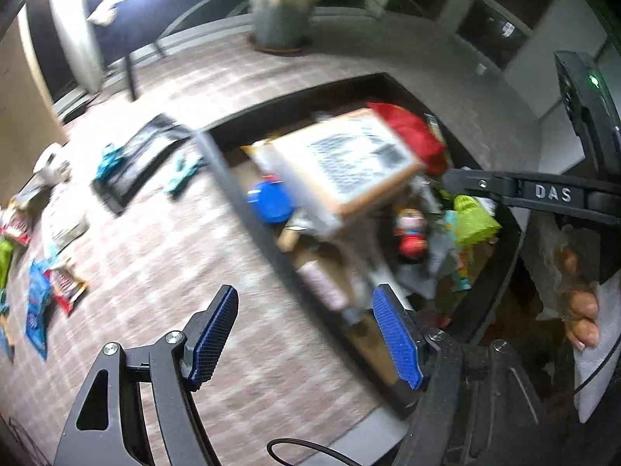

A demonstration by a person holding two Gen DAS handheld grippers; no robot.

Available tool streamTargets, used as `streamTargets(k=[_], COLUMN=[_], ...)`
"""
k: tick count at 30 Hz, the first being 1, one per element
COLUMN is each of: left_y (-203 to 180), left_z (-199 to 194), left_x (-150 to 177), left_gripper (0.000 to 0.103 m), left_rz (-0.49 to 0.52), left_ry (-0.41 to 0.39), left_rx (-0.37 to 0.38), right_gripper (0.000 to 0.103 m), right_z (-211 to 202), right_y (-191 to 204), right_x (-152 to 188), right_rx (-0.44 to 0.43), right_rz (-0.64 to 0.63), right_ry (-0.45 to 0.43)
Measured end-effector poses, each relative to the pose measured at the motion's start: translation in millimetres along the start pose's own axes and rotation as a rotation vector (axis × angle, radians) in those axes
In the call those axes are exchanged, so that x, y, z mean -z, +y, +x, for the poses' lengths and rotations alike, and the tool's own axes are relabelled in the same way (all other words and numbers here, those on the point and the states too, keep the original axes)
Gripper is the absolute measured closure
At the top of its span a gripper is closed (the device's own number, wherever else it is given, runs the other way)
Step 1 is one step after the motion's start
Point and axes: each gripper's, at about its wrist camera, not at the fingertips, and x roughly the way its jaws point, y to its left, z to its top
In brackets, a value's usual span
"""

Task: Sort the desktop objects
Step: 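Move both grippers back over the tablecloth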

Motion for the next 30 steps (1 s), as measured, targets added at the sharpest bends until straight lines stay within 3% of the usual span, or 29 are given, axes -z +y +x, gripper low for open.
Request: streamTargets(k=[16, 21, 25, 30], left_y=[152, 211, 263, 300], left_z=[-24, -24, -23, -22], left_x=[36, 48, 57, 63], left_gripper=[0.034, 0.032, 0.032, 0.028], left_rz=[-0.202, -0.252, -0.330, -0.346], left_ry=[-0.018, 0.000, 0.022, 0.038], left_rx=[-0.141, -0.216, -0.241, -0.274], right_gripper=[0.054, 0.054, 0.047, 0.043], right_z=[40, 55, 70, 95], right_y=[149, 200, 240, 285], right_x=[-6, -9, -8, -6], right_rx=[-0.080, -0.120, -0.137, -0.150], right_rz=[-0.234, -0.310, -0.373, -0.440], right_ry=[0.035, 0.053, 0.072, 0.121])
